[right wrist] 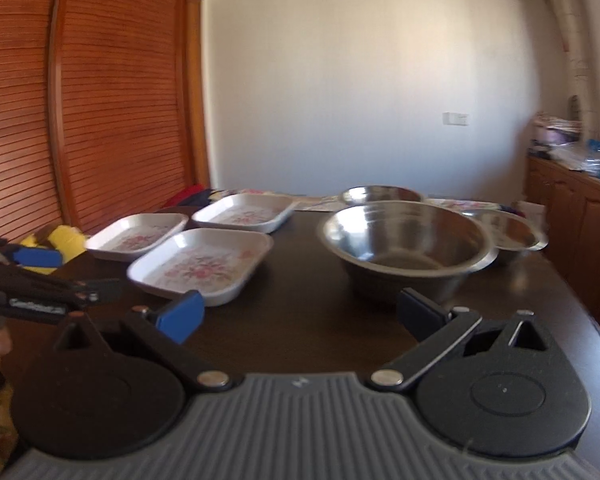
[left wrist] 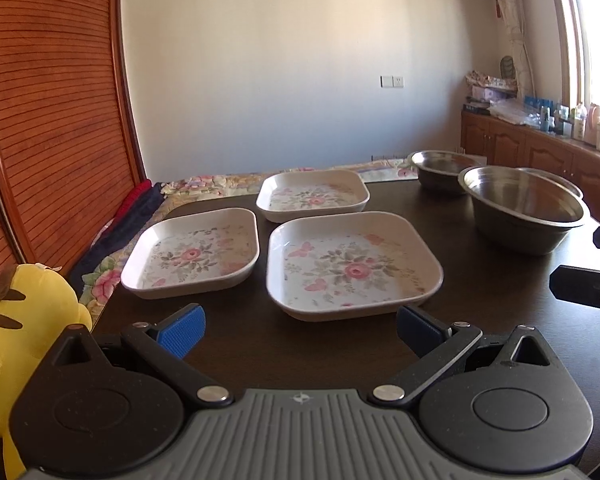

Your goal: Organize plates and bowls

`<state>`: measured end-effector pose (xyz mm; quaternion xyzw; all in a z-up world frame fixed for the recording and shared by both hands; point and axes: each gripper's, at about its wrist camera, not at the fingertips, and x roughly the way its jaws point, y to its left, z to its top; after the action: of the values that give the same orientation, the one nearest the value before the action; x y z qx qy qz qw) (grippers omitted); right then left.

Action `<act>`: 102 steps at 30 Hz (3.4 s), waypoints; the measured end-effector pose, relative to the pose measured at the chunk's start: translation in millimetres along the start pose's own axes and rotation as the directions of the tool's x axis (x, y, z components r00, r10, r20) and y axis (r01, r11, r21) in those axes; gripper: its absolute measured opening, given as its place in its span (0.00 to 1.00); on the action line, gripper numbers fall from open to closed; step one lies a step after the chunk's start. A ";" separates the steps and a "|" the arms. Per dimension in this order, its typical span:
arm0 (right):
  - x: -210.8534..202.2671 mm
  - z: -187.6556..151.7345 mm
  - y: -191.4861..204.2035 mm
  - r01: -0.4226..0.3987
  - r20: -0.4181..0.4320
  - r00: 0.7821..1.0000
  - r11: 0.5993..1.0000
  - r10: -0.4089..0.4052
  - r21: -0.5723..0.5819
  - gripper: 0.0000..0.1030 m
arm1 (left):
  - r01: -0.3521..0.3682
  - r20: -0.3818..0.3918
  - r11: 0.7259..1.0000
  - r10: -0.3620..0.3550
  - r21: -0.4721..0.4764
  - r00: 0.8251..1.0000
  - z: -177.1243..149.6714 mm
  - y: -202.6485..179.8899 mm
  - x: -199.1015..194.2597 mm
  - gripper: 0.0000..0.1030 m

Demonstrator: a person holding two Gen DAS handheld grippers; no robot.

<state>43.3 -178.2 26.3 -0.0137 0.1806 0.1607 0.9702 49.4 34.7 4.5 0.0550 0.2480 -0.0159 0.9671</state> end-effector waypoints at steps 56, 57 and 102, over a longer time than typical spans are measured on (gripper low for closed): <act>129.6 25.5 12.9 -0.163 -0.279 0.948 0.987 0.155 -0.004 0.20 | 0.173 -0.129 0.984 -0.176 -0.040 0.976 20.2 44.7 83.1 0.15; 128.4 25.3 12.4 -0.166 -0.276 0.948 0.986 0.159 -0.002 0.20 | 0.172 -0.128 0.984 -0.176 -0.040 0.976 19.6 44.0 80.8 0.15; 35.7 -13.9 38.6 -0.190 -0.235 0.953 0.981 0.192 0.031 0.20 | 0.158 -0.138 0.987 -0.159 -0.022 0.978 -36.9 32.6 -21.0 0.16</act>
<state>57.8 -131.9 1.9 -0.0113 0.2964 0.2502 0.9216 15.2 71.4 -14.4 0.0306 0.3184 -0.0877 0.9434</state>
